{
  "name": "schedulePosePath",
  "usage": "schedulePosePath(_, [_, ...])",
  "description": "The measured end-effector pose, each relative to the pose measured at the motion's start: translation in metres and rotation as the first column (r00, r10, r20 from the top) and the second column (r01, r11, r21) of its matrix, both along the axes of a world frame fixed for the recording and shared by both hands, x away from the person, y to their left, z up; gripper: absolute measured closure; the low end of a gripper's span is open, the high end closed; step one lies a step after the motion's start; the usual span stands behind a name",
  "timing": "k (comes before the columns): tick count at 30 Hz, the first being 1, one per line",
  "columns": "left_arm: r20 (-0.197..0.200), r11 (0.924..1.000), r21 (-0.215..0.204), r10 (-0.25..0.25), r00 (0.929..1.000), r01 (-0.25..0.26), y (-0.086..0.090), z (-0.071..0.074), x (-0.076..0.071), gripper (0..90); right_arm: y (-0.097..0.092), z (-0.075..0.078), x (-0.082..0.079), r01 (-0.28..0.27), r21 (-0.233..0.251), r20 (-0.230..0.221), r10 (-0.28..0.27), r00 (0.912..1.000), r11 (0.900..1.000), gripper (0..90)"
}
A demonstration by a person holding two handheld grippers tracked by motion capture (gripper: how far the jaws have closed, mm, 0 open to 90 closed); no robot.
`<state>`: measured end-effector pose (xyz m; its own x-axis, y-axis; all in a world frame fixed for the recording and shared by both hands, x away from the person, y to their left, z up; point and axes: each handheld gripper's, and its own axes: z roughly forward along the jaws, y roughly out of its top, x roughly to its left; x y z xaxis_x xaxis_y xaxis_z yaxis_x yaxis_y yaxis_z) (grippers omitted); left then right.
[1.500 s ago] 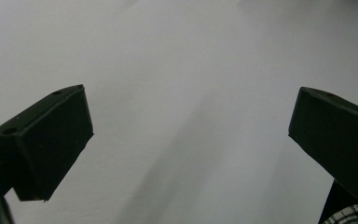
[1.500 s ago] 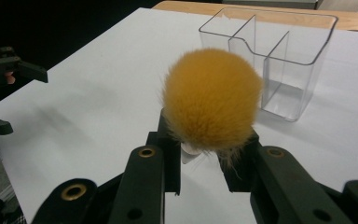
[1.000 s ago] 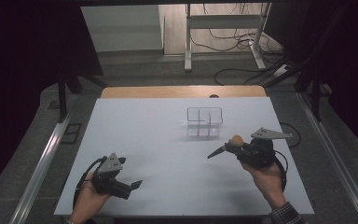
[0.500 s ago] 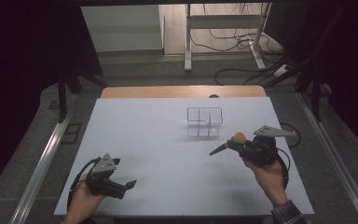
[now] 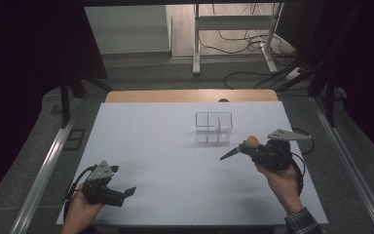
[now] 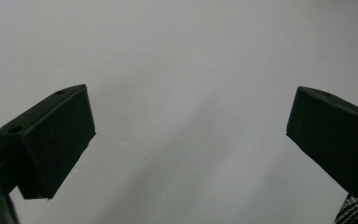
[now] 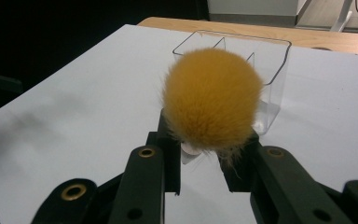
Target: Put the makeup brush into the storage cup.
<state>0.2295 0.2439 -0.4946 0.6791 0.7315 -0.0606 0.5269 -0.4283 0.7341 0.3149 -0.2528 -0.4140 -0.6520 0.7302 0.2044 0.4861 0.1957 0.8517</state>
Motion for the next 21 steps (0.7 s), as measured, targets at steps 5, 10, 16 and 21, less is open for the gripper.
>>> schedulePosePath(5, [-0.001,0.9999,-0.005,0.012,0.9999,-0.012,0.006,-0.001,-0.001,1.7,-0.001,0.001,0.002,0.001,-0.001,0.002,-0.001,1.0,1.0,72.4])
schedulePosePath(10, [-0.005,0.9997,-0.006,0.023,0.9997,-0.023,0.01,-0.002,-0.001,1.8,-0.003,0.003,0.004,0.007,0.0,0.001,-0.007,1.0,1.0,72.5])
schedulePosePath(16, [-0.011,0.9994,-0.006,0.034,0.9994,-0.034,0.015,-0.004,-0.002,1.6,-0.005,0.006,0.008,0.012,0.004,0.005,-0.012,0.9999,0.9999,72.4])
schedulePosePath(21, [-0.013,0.9988,-0.012,0.048,0.9988,-0.048,0.019,-0.006,-0.002,1.5,-0.005,0.007,0.012,0.015,0.005,0.005,-0.015,0.9999,0.9999,72.4])
